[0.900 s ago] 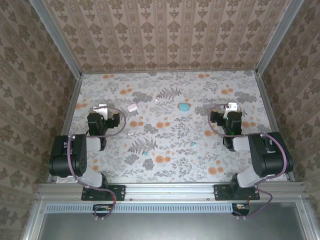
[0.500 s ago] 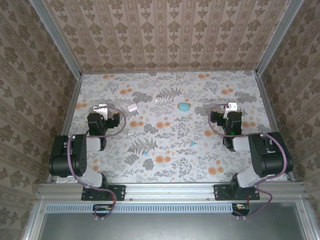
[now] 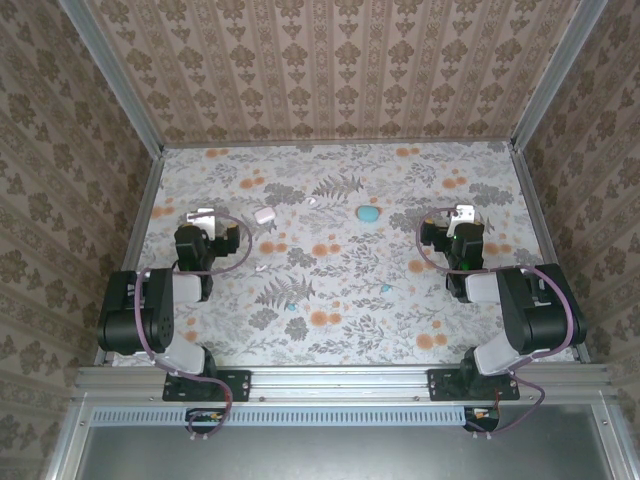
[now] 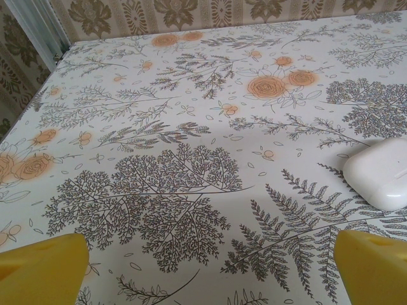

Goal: Insert the wireless bluetooth earbuds into the charging case

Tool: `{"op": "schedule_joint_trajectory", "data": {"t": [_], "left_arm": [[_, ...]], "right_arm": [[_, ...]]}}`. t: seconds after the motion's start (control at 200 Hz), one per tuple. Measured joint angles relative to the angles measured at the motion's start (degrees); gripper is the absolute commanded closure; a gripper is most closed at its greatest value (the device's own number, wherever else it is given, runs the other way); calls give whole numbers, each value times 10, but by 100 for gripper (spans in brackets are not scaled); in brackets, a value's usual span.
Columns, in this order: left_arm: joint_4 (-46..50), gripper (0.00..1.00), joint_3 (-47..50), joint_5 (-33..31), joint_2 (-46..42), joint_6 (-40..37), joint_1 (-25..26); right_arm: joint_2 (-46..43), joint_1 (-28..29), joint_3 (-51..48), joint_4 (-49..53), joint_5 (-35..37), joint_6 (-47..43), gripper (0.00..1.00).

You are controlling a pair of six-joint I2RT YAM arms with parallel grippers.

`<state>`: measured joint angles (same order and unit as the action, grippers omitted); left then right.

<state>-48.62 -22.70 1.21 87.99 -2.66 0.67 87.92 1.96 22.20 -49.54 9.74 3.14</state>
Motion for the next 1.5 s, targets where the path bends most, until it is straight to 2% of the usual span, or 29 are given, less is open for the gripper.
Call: {"op": "schedule_joint_trajectory", "data": {"t": [0.68, 0.885, 1.005, 1.08, 1.185, 1.355, 1.505], "left_arm": [[0, 0, 0, 0, 0, 0, 0], [26, 0, -1, -17, -16, 2, 0], [103, 0, -18, -35, -75, 16, 0], [144, 0, -31, -49, -113, 37, 0], [198, 0, -42, -62, -162, 64, 0], [349, 0, -92, -71, -209, 119, 6], [462, 0, -153, -54, -211, 169, 25]], "right_arm": [[0, 0, 0, 0, 0, 0, 0], [-14, 0, 0, 14, -40, -16, 0], [-80, 1, 25, 122, -57, -12, 0], [-109, 2, 94, 229, -66, 9, 0], [-104, 11, 197, 338, -76, 47, 0], [-41, 90, 301, 472, -53, 94, 0], [75, 180, 426, 612, -26, 131, 1]]}}
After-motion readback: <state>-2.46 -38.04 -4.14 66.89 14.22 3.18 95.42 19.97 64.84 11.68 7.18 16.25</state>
